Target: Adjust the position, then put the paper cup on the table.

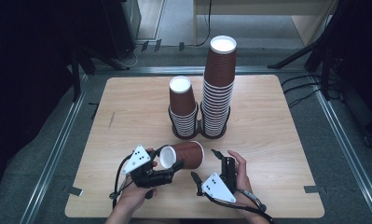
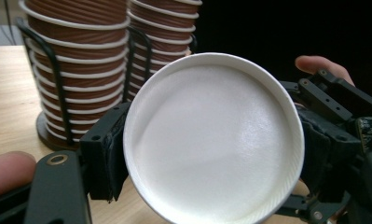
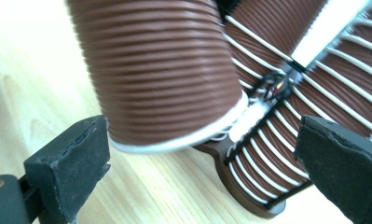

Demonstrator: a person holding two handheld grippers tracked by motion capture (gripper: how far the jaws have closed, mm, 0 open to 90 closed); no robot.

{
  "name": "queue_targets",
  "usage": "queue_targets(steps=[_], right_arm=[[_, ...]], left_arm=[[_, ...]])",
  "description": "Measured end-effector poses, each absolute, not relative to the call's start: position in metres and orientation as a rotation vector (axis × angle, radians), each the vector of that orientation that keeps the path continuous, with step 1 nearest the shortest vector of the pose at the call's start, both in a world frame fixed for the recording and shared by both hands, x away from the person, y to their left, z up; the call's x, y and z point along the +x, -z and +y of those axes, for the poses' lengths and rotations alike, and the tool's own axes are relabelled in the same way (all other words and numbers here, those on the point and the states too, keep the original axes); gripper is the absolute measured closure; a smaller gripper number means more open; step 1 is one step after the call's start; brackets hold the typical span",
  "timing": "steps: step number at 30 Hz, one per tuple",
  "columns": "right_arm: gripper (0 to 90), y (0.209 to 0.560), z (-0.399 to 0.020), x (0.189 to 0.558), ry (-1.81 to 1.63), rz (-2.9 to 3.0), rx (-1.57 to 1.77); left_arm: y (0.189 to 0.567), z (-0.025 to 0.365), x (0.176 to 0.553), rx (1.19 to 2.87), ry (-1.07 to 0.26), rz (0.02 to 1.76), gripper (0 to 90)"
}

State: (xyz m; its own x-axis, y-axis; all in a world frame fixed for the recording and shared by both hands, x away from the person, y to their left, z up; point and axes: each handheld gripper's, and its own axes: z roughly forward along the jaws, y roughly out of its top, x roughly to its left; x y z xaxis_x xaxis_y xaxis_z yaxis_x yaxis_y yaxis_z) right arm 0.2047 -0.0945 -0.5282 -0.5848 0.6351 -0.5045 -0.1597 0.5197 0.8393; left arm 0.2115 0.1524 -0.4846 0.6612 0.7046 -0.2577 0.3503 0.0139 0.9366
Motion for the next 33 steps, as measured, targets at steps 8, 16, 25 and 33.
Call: queue_targets(steps=[8, 16, 25, 33], right_arm=[[4.0, 0.525, -0.102, 0.21, -1.245, 1.871, 0.55], [3.9, 0.525, -0.107, 0.218, -1.373, 1.897, 0.84], [2.1, 0.52, -0.113, 0.221, -1.697, 1.786, 1.166], [0.0, 0.517, -0.112, 0.22, -1.817, 1.749, 1.329]], left_arm=[[0.487, 0.16, 0.213, 1.51, -0.389, 0.912, 22.6], [0.487, 0.162, 0.21, 1.448, -0.437, 0.901, 22.6], [0.486, 0.161, 0.208, 1.418, -0.475, 0.89, 22.6], [0.488, 0.157, 0.207, 1.428, -0.479, 0.882, 22.5]])
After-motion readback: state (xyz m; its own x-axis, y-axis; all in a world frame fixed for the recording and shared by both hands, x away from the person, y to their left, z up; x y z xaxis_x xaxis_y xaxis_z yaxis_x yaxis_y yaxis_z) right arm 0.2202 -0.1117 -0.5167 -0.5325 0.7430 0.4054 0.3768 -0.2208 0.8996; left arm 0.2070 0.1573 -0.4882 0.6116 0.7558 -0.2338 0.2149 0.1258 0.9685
